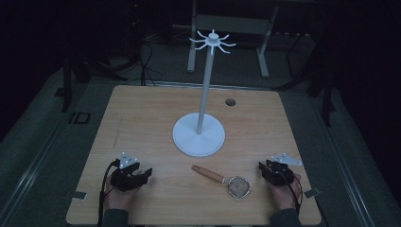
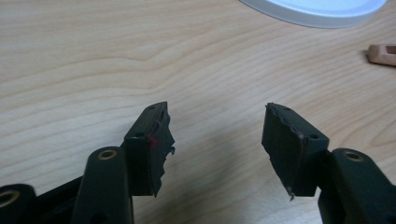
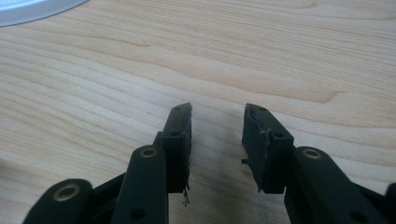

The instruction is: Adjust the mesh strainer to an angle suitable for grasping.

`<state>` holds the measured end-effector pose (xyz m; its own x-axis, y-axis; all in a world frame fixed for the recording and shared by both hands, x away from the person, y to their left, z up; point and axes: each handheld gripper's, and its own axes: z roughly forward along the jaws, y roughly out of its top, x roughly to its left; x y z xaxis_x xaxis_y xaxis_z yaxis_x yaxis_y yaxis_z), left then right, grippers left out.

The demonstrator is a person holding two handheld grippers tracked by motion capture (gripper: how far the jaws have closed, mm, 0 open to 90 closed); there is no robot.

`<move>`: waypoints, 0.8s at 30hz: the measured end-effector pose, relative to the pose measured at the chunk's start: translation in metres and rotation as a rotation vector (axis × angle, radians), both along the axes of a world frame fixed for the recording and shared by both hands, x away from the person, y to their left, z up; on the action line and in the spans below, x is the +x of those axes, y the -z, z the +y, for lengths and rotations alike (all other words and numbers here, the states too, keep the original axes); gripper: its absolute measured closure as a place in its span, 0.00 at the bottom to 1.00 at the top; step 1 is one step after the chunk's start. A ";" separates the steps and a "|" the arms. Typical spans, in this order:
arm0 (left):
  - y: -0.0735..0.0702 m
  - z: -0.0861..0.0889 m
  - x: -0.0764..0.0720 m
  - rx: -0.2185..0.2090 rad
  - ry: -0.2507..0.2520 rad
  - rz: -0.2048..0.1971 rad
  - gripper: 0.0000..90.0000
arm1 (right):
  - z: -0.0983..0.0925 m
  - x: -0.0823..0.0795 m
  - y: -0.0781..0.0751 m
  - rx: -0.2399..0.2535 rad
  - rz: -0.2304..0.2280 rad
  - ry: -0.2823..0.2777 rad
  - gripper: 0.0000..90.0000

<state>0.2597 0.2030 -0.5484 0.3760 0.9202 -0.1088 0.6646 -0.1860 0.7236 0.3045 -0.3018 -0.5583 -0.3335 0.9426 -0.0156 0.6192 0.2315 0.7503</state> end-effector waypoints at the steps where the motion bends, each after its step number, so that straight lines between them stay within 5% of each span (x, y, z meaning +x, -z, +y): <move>1: 0.000 0.001 0.001 0.006 0.000 0.001 0.48 | 0.001 0.000 -0.001 0.001 0.000 -0.007 0.68; 11: 0.000 0.001 0.001 0.009 0.010 0.003 0.48 | 0.024 -0.010 -0.017 -0.101 -0.029 -0.075 0.70; 24: 0.000 0.002 0.001 0.006 0.002 -0.007 0.49 | 0.045 -0.013 -0.041 -0.139 -0.029 -0.212 0.67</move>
<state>0.2605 0.2053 -0.5480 0.3786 0.9201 -0.1007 0.6591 -0.1916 0.7272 0.2912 -0.2565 -0.5173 -0.5208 0.8399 -0.1526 0.5244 0.4558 0.7192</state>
